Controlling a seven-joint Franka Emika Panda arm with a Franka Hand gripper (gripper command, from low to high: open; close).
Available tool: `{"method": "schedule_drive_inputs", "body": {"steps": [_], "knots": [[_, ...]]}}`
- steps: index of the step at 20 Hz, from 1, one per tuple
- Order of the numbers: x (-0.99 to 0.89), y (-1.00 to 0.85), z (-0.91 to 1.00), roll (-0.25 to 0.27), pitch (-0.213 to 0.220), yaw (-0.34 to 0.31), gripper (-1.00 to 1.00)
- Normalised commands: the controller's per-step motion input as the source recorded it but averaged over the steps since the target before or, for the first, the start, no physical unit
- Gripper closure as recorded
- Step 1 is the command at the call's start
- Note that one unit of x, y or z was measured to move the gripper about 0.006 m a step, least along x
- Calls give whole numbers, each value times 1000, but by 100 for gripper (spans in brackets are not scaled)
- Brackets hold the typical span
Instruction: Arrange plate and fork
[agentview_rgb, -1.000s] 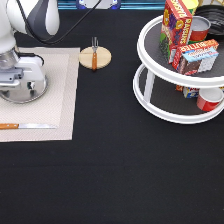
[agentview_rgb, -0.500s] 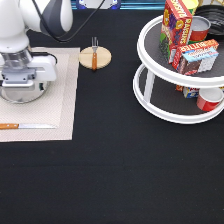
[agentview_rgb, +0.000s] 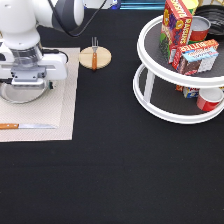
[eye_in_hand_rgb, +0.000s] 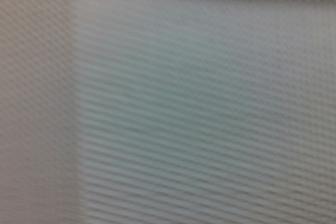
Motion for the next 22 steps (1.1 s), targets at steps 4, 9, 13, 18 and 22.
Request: {"method": "schedule_drive_inputs", "body": {"steps": [4, 9, 13, 18, 22], "knots": [[-667, 791, 368, -148, -58, 0, -100], [-689, 810, 216, -139, -50, 0, -100], [-740, 787, 84, -125, -51, 0, -100], [-738, 767, -36, -116, -25, 0, -100], [-806, 597, -1, -80, -6, -3, -100]]}}
